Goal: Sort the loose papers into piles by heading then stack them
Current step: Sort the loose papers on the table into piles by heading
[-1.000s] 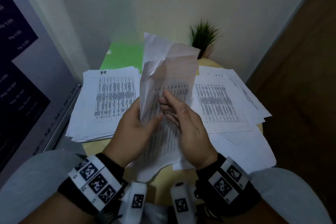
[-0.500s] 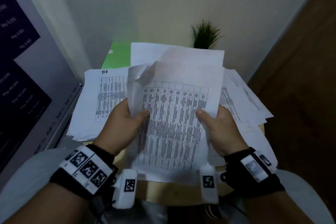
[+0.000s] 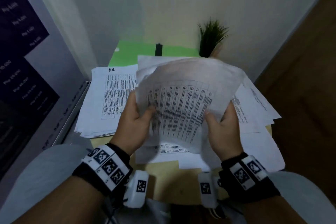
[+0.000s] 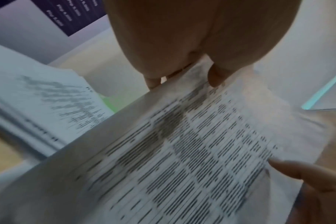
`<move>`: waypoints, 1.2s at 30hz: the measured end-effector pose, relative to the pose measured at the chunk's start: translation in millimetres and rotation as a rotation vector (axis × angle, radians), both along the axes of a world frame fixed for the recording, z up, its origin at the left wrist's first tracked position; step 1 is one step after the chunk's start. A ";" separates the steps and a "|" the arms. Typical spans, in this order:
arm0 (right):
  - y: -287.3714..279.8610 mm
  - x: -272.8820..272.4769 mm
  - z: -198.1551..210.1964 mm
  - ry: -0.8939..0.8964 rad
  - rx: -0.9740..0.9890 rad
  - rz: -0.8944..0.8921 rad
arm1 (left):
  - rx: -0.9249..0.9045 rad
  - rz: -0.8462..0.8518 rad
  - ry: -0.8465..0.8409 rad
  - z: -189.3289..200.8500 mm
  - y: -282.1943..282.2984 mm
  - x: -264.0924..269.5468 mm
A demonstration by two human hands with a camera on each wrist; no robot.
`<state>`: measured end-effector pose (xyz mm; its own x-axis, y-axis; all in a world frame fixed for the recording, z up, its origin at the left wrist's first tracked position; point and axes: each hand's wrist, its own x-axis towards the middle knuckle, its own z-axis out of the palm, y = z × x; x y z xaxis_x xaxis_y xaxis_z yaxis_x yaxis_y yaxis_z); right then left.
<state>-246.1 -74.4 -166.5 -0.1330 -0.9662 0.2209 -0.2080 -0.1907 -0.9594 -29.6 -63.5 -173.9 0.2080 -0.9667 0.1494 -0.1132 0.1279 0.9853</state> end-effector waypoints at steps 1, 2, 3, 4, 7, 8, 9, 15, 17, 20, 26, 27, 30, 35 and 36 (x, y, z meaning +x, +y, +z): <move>0.3 0.0 -7.9 -0.006 0.040 -0.005 | 0.053 -0.016 0.014 -6.9 -2.0 1.0; 1.2 0.0 -15.5 -0.008 0.074 -0.017 | 0.099 -0.019 0.018 -13.3 -4.8 1.7; 2.6 0.4 -23.0 -0.012 0.111 -0.030 | 0.152 -0.014 0.021 -19.1 -7.2 1.1; 4.5 1.4 -29.6 -0.014 0.155 -0.041 | 0.213 -0.003 0.025 -24.6 -9.1 -0.1; 11.4 4.6 -53.3 0.047 0.341 -0.053 | 0.368 0.020 -0.019 -44.2 -10.7 -4.0; 13.7 5.3 -61.6 0.090 0.400 -0.052 | 0.401 0.010 -0.051 -52.9 -10.6 -4.5; 15.4 5.9 -69.4 0.132 0.448 -0.048 | 0.430 -0.002 -0.082 -60.2 -10.4 -5.0; 13.8 -1.0 -81.9 0.226 0.683 -0.012 | 0.445 0.099 -0.095 -68.6 -19.5 6.0; 9.6 -10.1 -79.5 0.211 0.702 -0.040 | 0.388 0.210 -0.131 -53.9 -26.0 20.3; 5.9 -25.6 -71.9 0.201 0.684 -0.090 | 0.320 0.336 -0.176 -31.3 -36.2 53.8; -3.4 -47.7 -64.1 0.131 0.667 -0.214 | 0.478 0.441 -0.305 -32.2 -55.4 130.1; -4.7 -48.4 -62.8 0.126 0.666 -0.215 | 0.516 0.436 -0.304 -34.1 -56.0 135.8; -8.4 -48.0 -60.3 0.132 0.662 -0.214 | 0.584 0.440 -0.328 -44.3 -59.5 146.2; -13.2 -49.6 -61.3 0.338 0.602 -0.209 | 0.606 0.460 -0.310 -48.6 -65.4 150.5; -15.1 -50.3 -60.8 0.398 0.581 -0.201 | 0.600 0.471 -0.308 -48.6 -65.4 150.3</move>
<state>-296.5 -89.5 -227.3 -0.3362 -0.9075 -0.2518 -0.5391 0.4047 -0.7387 120.6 -128.9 -222.5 0.6459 -0.7217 -0.2488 -0.2998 -0.5396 0.7867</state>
